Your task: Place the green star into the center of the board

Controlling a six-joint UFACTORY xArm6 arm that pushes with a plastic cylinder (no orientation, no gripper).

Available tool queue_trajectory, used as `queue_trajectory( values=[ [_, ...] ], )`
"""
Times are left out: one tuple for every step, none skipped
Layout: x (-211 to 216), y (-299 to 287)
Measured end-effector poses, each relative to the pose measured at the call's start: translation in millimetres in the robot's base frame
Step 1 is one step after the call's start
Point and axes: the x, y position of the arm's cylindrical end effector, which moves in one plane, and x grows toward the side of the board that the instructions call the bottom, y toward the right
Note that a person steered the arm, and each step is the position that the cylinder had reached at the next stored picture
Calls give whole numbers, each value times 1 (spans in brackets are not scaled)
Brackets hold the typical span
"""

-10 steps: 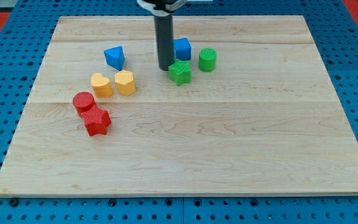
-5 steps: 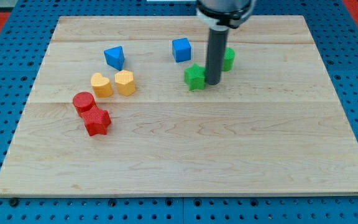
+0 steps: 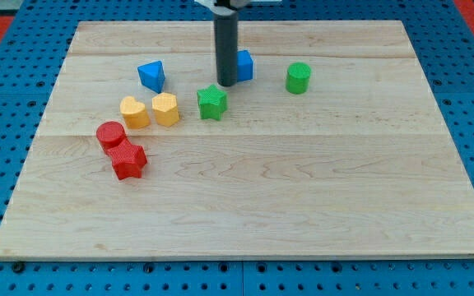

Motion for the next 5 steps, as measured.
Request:
queue_trajectory(
  values=[
    [7,-23],
    [25,-11],
    [46,8],
    [44,22],
    [48,99]
  ],
)
